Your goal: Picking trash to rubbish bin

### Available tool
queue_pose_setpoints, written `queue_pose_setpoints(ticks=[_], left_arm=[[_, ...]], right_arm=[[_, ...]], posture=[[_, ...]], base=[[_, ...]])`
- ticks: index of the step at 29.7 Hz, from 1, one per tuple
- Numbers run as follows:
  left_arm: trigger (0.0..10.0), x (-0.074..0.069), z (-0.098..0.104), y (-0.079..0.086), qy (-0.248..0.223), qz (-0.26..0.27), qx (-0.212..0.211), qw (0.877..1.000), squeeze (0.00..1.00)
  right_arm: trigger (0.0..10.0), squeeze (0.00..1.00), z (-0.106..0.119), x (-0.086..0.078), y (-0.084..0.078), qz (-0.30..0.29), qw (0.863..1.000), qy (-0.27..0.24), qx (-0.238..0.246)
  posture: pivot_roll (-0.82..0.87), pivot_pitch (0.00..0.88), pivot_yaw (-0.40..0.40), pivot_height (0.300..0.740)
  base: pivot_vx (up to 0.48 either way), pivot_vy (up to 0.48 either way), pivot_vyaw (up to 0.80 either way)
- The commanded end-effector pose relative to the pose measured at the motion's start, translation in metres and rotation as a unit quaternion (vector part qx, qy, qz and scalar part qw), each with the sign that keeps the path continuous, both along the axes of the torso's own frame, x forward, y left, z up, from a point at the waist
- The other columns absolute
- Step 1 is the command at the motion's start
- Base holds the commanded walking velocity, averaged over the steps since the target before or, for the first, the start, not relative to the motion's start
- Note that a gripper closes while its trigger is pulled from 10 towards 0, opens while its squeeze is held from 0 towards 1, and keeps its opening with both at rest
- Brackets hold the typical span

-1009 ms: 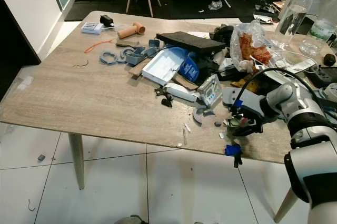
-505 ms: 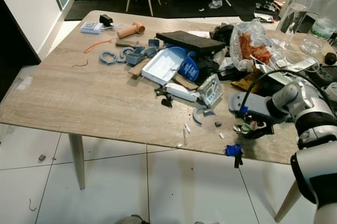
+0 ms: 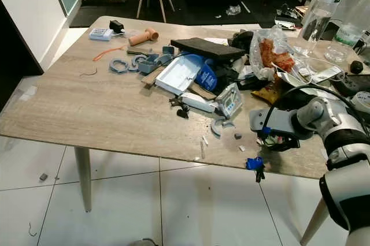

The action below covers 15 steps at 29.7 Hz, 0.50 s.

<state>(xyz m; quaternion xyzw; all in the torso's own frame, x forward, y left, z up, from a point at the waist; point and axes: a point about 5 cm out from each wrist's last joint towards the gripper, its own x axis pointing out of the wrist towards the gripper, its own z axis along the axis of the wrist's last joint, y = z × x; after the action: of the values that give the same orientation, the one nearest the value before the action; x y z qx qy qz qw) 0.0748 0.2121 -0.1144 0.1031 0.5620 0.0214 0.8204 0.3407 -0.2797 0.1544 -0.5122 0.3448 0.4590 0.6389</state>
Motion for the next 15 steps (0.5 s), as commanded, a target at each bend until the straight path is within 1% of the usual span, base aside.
queue_pose_setpoints(ticks=[1,9,12,13,14,15], left_arm=[[10.0,-0.004,0.000,0.004,0.010,-0.008,0.005,1.000,0.00],[10.0,-0.006,-0.001,0.003,0.012,-0.004,0.003,1.000,0.00],[10.0,-0.006,-0.001,0.003,0.012,-0.002,0.004,1.000,0.00],[10.0,-0.006,-0.001,0.003,0.012,-0.002,0.005,1.000,0.00],[10.0,-0.006,-0.001,0.003,0.012,-0.002,0.005,1.000,0.00],[10.0,-0.006,-0.001,0.004,0.012,-0.001,0.006,1.000,0.00]], right_arm=[[0.0,0.00,-0.021,-0.010,-0.004,-0.015,0.999,0.036,-0.007],[0.0,0.00,-0.024,-0.008,0.000,-0.023,0.999,0.026,0.011],[0.0,0.00,-0.021,-0.004,0.006,-0.022,0.999,0.008,0.029],[0.0,0.00,-0.017,0.000,0.010,-0.019,0.999,-0.015,0.045],[0.0,0.00,-0.017,0.000,0.010,-0.019,0.999,-0.015,0.045],[0.0,0.00,-0.014,0.003,0.013,-0.017,0.998,-0.031,0.056]], posture=[[0.08,0.079,-0.002,0.740],[0.09,0.077,-0.008,0.740],[0.09,0.075,-0.010,0.740],[0.09,0.075,-0.010,0.740],[0.09,0.075,-0.010,0.740],[0.09,0.073,-0.009,0.740]], base=[[0.000,0.000,0.00],[0.000,0.000,0.00],[0.000,0.000,0.00],[0.000,0.000,0.00],[0.000,0.000,0.00],[0.000,0.000,0.00]])
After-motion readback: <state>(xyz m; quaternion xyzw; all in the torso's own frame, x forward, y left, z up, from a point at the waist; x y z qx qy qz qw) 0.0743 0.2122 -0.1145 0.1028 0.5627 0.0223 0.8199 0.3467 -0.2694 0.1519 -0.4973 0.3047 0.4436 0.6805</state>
